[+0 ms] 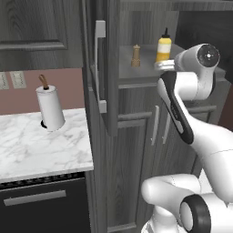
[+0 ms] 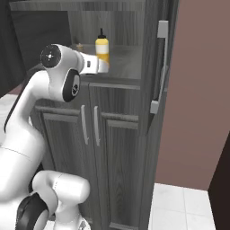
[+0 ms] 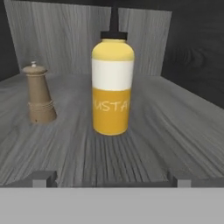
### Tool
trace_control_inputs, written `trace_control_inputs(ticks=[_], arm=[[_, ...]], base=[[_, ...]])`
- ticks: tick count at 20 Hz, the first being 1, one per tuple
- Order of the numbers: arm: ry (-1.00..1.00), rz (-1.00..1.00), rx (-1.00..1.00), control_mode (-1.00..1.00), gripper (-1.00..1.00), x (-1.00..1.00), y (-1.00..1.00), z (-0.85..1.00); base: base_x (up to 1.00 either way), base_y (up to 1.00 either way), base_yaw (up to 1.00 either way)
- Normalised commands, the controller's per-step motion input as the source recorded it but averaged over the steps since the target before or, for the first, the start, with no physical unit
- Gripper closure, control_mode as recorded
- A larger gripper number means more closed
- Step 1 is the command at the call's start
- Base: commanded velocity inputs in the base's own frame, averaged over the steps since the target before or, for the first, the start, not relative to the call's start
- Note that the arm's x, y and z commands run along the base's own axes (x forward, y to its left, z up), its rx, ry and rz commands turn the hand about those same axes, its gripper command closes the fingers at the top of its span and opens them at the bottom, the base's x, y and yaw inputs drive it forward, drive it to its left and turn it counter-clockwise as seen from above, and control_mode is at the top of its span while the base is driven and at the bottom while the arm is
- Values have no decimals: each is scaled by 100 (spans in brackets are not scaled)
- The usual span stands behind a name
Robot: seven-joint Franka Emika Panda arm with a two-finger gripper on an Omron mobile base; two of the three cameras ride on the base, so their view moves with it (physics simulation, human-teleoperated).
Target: Take 2 condiments from the cabinet and move them on the counter near the stove.Make sure the condiments are lined up with each other, next to each other.
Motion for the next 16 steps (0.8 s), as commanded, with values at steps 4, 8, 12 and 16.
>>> trace_control_inputs(ticks=[4, 8, 12, 16], arm=[[0, 0, 1, -100, -100, 40, -1, 0], [1, 0, 2, -100, -100, 45, 0, 0], [2, 0, 2, -100, -100, 39, 0, 0], [1, 0, 2, -100, -100, 29, -3, 0]], base=[[0, 0, 0], [0, 0, 0], [0, 0, 0], [0, 0, 0]])
